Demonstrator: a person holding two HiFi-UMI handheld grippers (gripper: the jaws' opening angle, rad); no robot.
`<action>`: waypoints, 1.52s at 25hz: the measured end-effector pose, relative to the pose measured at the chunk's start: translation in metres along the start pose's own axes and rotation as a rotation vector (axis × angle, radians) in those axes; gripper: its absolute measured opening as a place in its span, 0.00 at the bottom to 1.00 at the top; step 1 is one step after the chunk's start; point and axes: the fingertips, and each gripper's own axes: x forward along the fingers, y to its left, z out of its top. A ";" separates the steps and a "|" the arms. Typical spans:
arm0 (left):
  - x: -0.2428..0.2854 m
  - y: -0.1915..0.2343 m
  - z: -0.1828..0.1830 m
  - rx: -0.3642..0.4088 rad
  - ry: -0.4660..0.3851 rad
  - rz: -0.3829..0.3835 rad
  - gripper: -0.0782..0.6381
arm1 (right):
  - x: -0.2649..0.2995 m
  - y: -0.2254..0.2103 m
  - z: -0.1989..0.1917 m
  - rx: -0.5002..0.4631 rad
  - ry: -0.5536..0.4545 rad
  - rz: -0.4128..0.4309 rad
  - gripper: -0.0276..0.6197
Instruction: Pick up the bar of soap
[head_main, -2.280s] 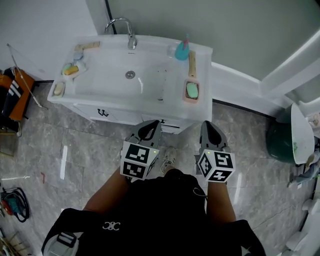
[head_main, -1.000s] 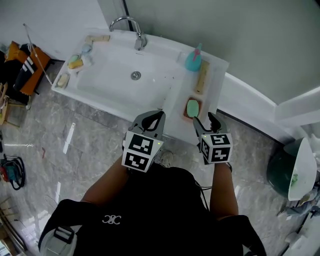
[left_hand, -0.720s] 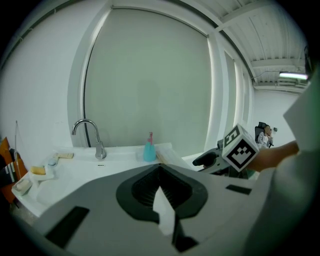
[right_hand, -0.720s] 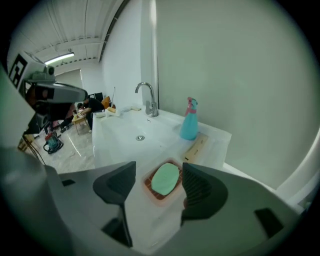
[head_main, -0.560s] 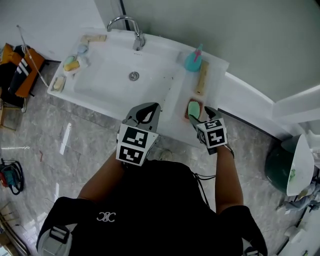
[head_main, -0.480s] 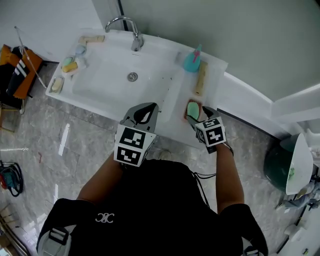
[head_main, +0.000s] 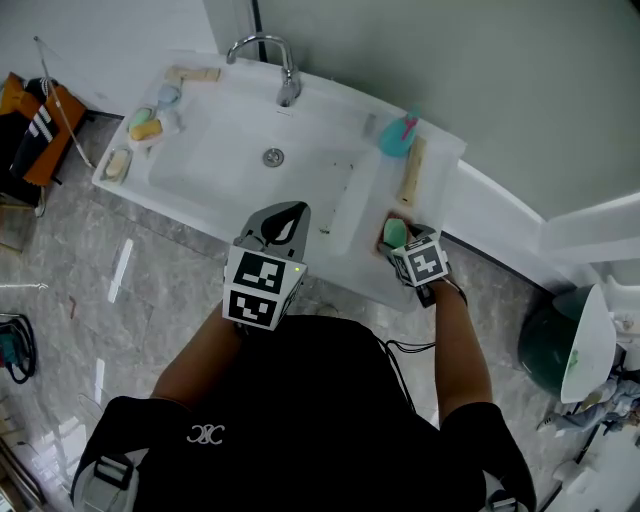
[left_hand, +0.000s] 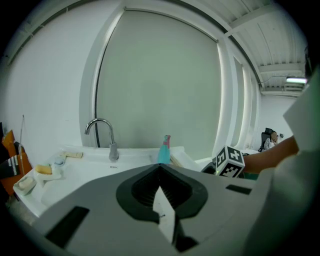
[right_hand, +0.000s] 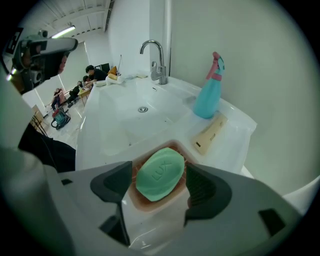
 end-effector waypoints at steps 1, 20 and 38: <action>0.000 0.002 -0.001 0.000 0.002 0.000 0.11 | 0.003 -0.002 0.000 -0.001 0.007 -0.007 0.56; 0.003 0.024 -0.006 -0.016 0.015 0.008 0.11 | 0.023 -0.006 -0.009 -0.045 0.252 0.097 0.57; 0.010 0.029 -0.012 -0.034 0.025 0.015 0.11 | 0.026 -0.008 -0.013 -0.141 0.353 0.129 0.61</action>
